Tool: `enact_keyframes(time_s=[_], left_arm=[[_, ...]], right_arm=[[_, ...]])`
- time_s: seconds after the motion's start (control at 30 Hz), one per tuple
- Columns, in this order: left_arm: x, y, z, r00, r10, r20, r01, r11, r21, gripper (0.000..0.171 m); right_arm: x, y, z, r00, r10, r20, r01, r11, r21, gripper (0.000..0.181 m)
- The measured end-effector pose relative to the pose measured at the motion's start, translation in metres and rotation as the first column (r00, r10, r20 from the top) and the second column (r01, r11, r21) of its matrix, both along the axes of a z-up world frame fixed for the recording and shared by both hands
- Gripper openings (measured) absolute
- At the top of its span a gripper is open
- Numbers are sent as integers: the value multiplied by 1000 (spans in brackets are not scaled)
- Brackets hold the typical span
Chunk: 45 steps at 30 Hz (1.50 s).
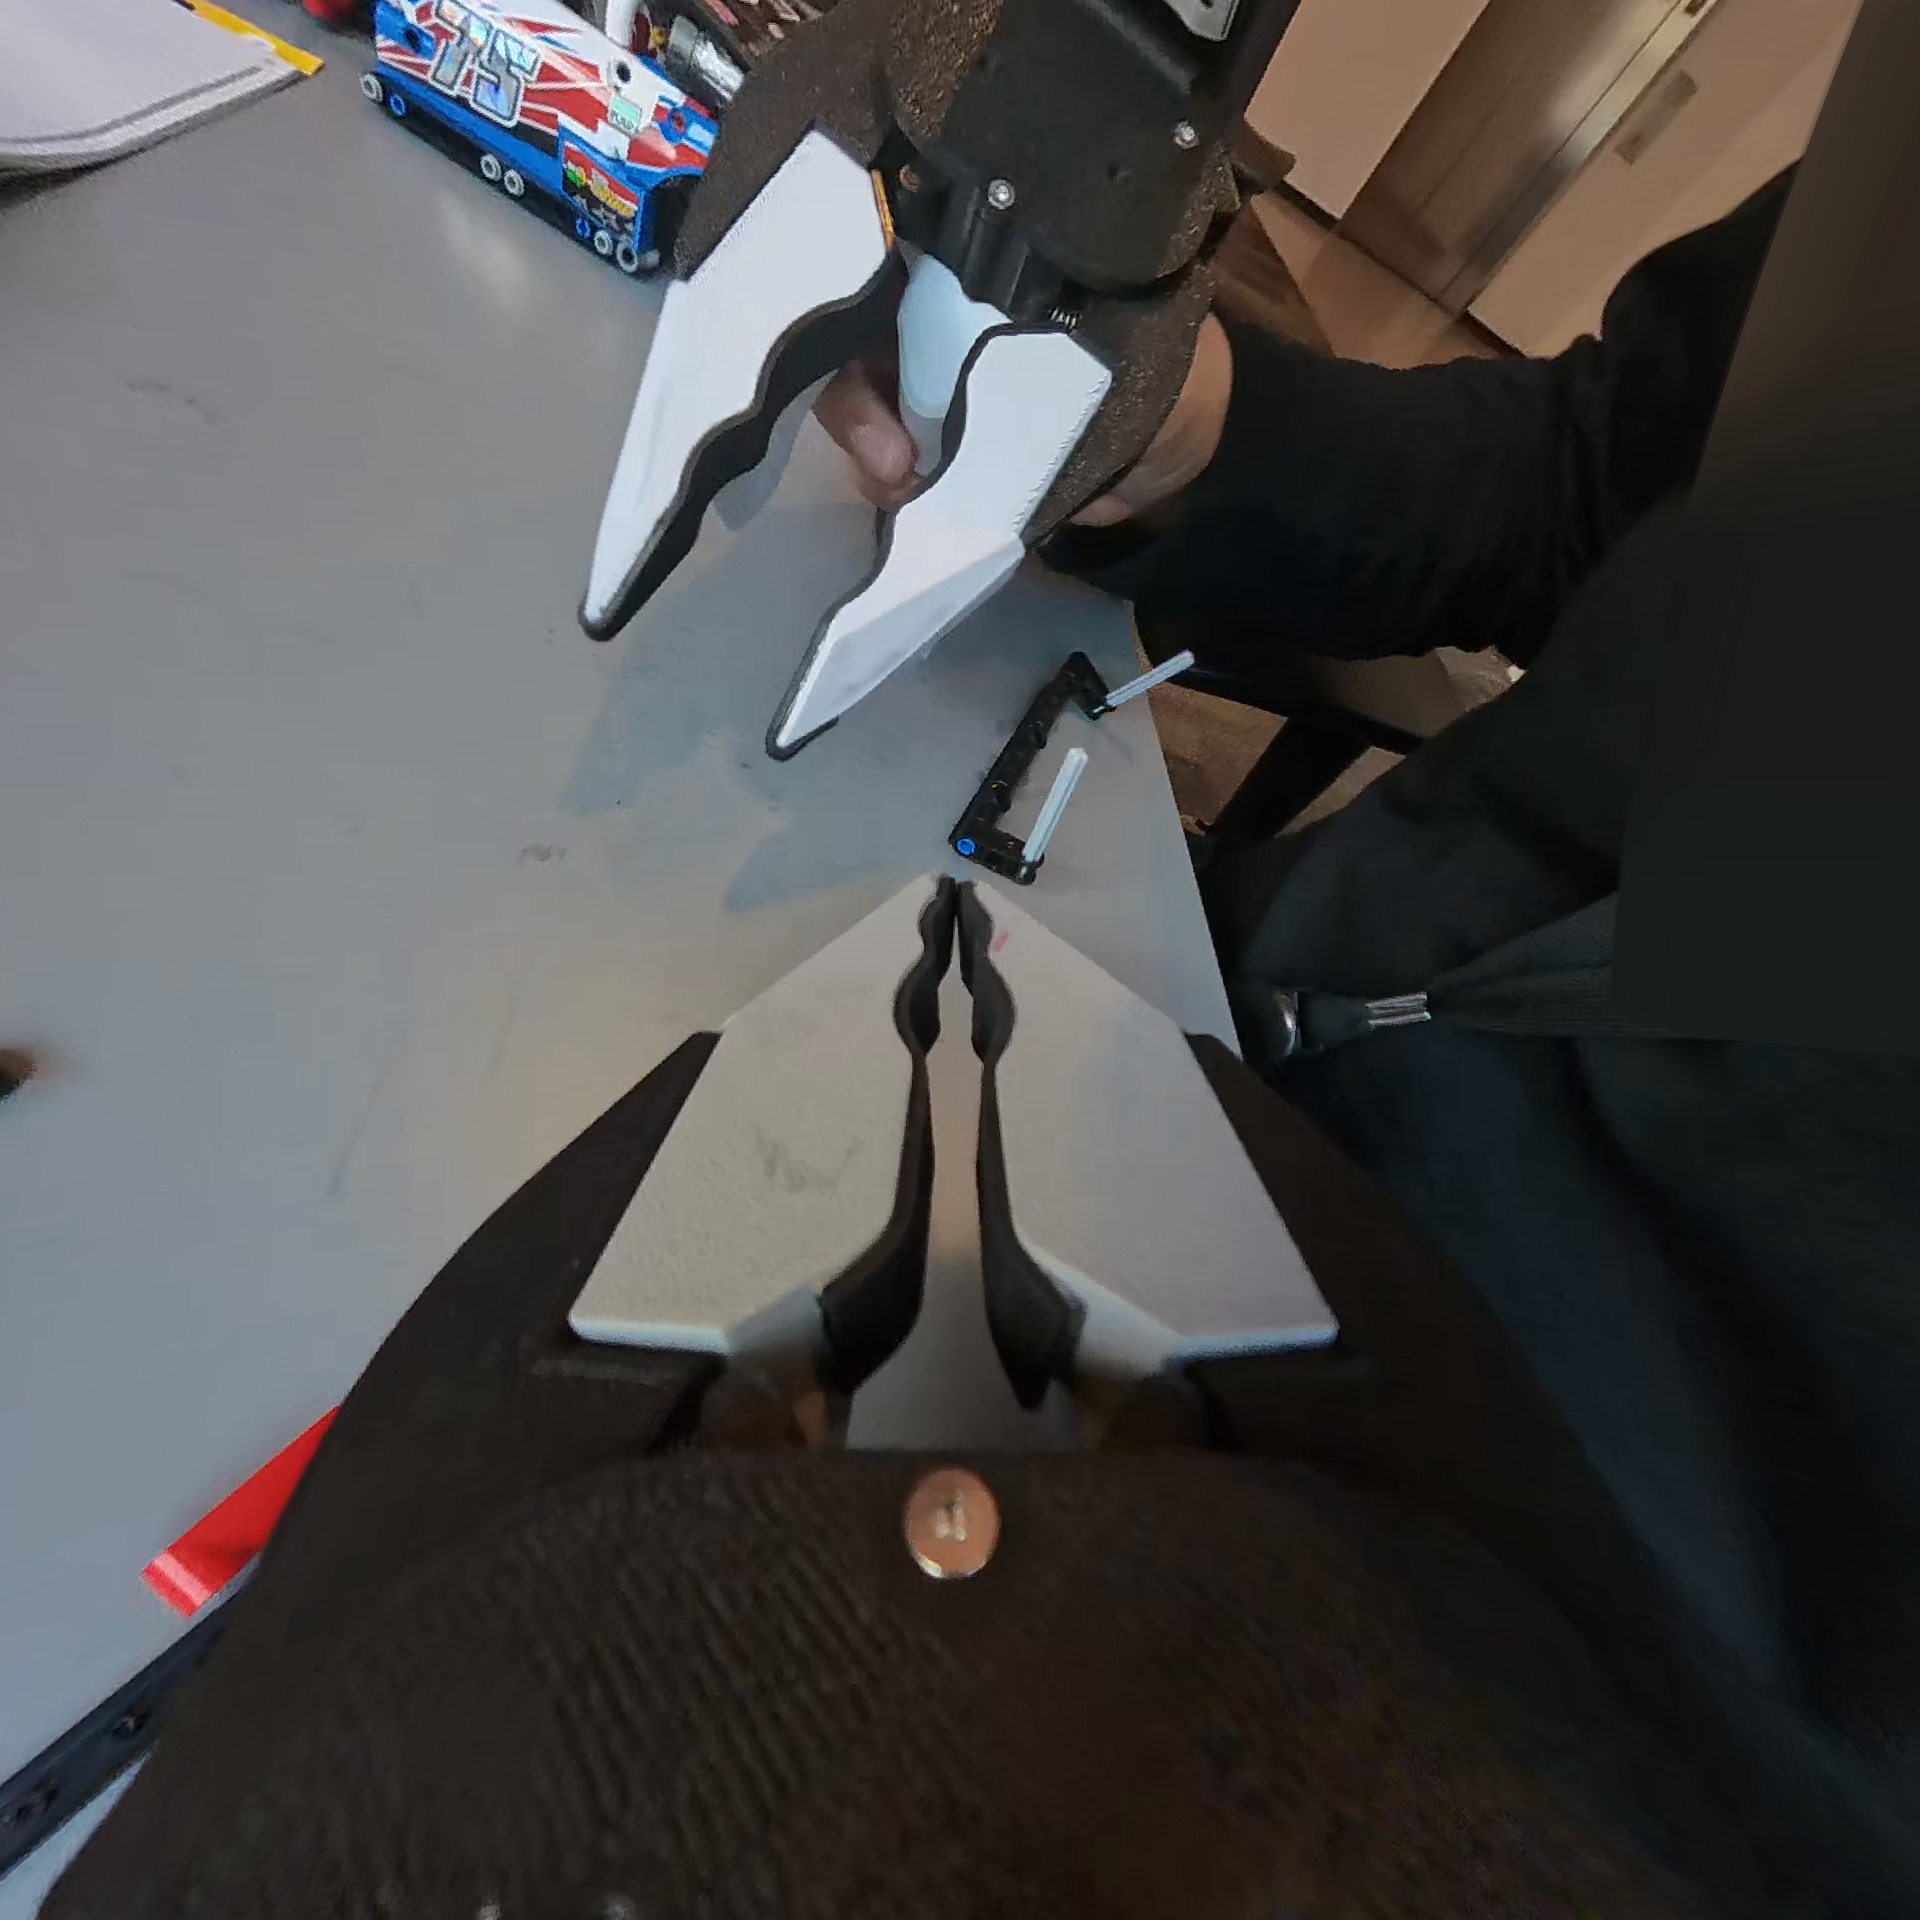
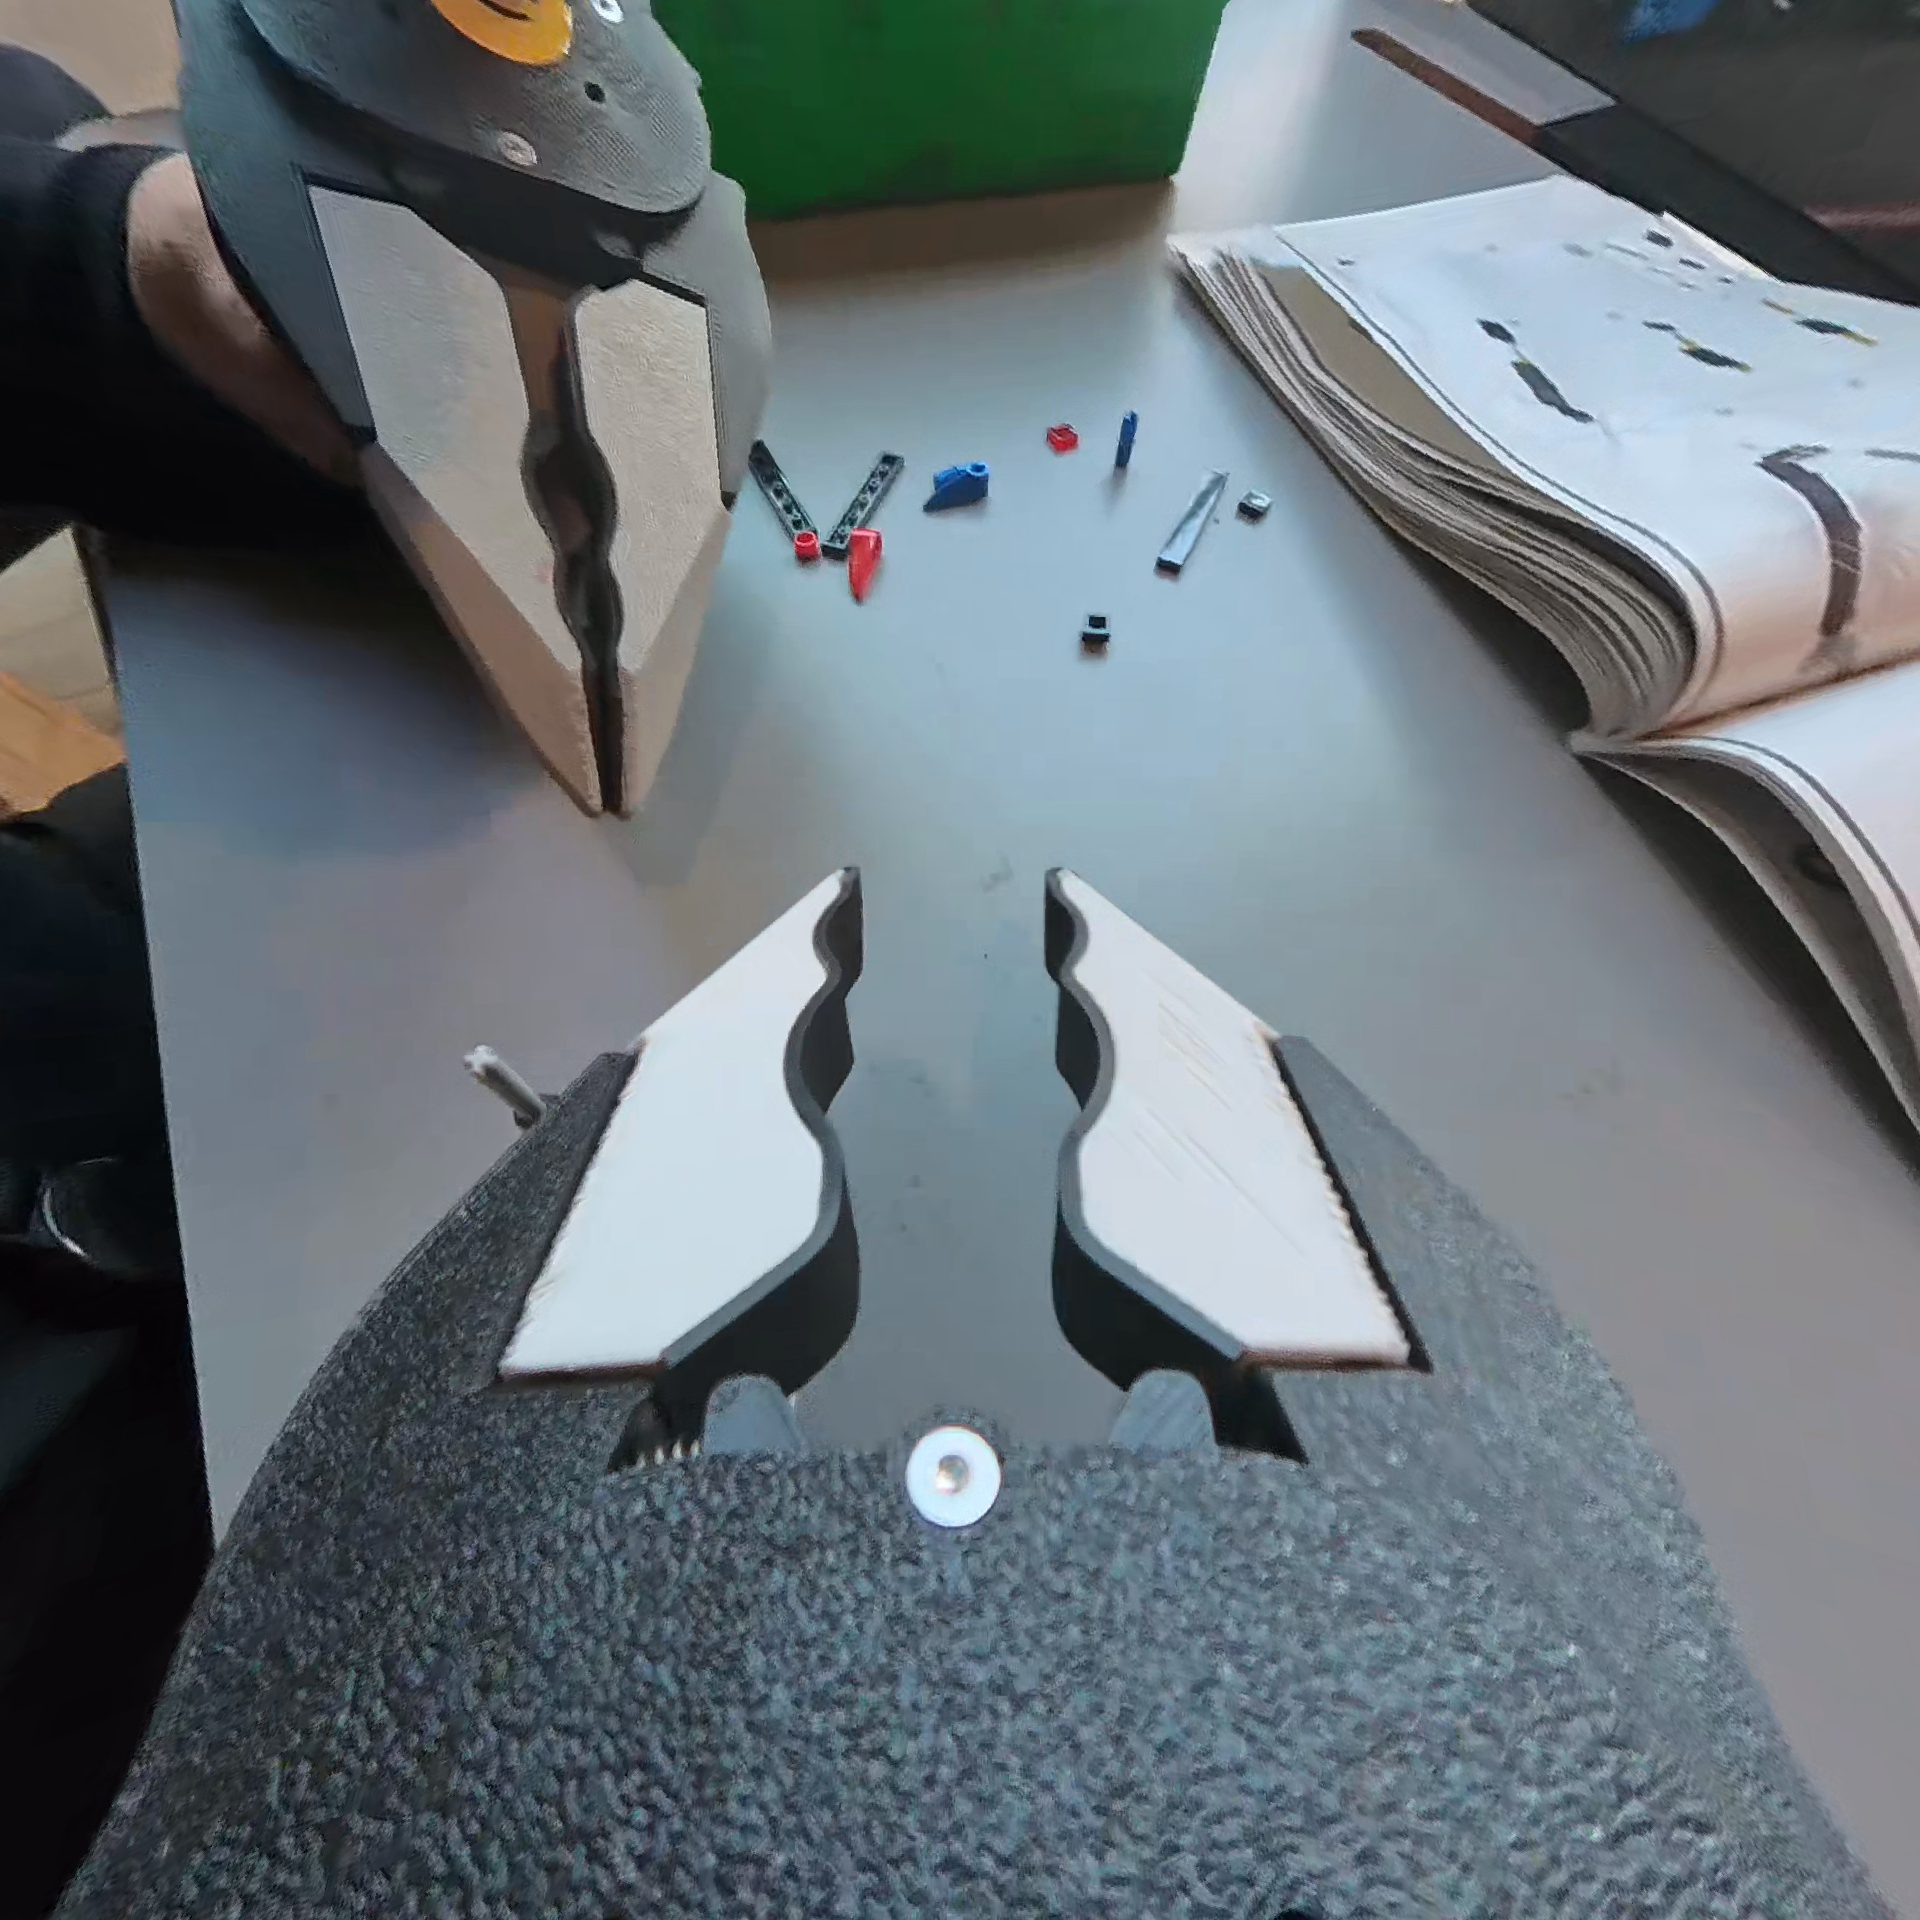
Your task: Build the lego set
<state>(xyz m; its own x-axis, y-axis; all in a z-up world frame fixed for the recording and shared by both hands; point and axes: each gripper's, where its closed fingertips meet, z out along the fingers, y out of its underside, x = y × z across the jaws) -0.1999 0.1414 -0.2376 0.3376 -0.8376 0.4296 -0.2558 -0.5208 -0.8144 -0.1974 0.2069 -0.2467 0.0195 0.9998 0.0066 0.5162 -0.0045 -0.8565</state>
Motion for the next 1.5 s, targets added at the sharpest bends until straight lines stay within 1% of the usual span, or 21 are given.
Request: enact_keyframes(time_s=[0.13, 0.17, 0.23, 0.3, 0.37, 0.47, 0.5, 0.57, 0.63, 0.73, 0.77, 0.83, 0.97, 1.07, 1.17, 1.2, 1.23, 1.27, 1.33, 1.4, 1.5], left_arm=[[-1, 3, -1, 1000, 13, 6, -12, 1000, -24, 0], [0, 2, -2, 1000, 8, 0, -8, 1000, -27, 0], [0, 1, -7, 999, 7, -43, -8, 1000, -27, 0], [0, 2, -14, 995, 13, -101, -16, 999, -32, 2], [5, -2, -16, 994, -9, -113, 5, 999, -36, 4], [10, -8, -21, 987, -33, -160, 27, 999, -39, 11], [11, -9, -24, 981, -28, -190, 24, 999, -25, 11], [11, -10, -28, 970, -13, -243, 17, 1000, 13, 14], [10, -11, -31, 960, 7, -281, 11, 998, 62, 14], [9, -9, -34, 943, 49, -329, -9, 993, 122, 16], [9, -7, -33, 940, 65, -335, -20, 990, 137, 17], [12, -6, -28, 946, 88, -313, -41, 987, 155, 20], [23, -9, -5, 978, 90, -186, -66, 989, 132, 21], [29, -10, 15, 991, 106, -84, -96, 989, 110, 21], [32, -17, 42, 995, 88, 45, -91, 993, 79, 15], [34, -20, 51, 994, 76, 82, -82, 994, 71, 17], [35, -25, 60, 991, 58, 123, -67, 995, 70, 18], [37, -29, 69, 986, 41, 161, -53, 996, 73, 17], [39, -37, 84, 978, 15, 209, -33, 996, 84, 17], [41, -43, 92, 976, -9, 217, -10, 996, 87, 19], [42, -50, 98, 977, -24, 213, -2, 993, 120, 13]], right_arm=[[20, 0, 13, 1000, -23, -11, 23, 1000, -10, 37], [26, -4, 17, 1000, -9, -14, 8, 1000, -25, 38], [39, -23, 18, 997, 71, 14, -70, 995, -77, 38], [52, -42, 8, 984, 151, 91, -139, 982, -128, 34], [59, -53, -8, 964, 191, 183, -168, 977, -135, 35], [63, -71, -31, 910, 275, 311, -227, 957, -181, 38], [62, -73, -35, 897, 285, 339, -242, 956, -165, 38], [61, -70, -36, 878, 297, 374, -273, 955, -117, 9], [59, -68, -37, 870, 314, 381, -277, 949, -149, 6], [52, -61, -32, 896, 293, 333, -200, 937, -288, 6], [49, -61, -26, 909, 298, 293, -187, 917, -352, 6], [44, -65, -12, 930, 307, 204, -174, 853, -493, 6], [35, -72, 20, 953, 302, 21, -206, 698, -686, 6], [34, -85, 42, 943, 316, -101, -267, 541, -798, 6], [34, -96, 63, 923, 313, -225, -336, 366, -868, 6], [35, -99, 70, 912, 312, -266, -363, 315, -877, 6], [36, -103, 76, 901, 317, -295, -387, 282, -878, 6], [37, -106, 78, 891, 330, -311, -406, 275, -871, 6], [38, -114, 78, 875, 371, -312, -433, 308, -847, 6], [37, -120, 79, 862, 404, -307, -456, 353, -817, 6], [37, -125, 86, 840, 443, -313, -498, 399, -770, 6]])
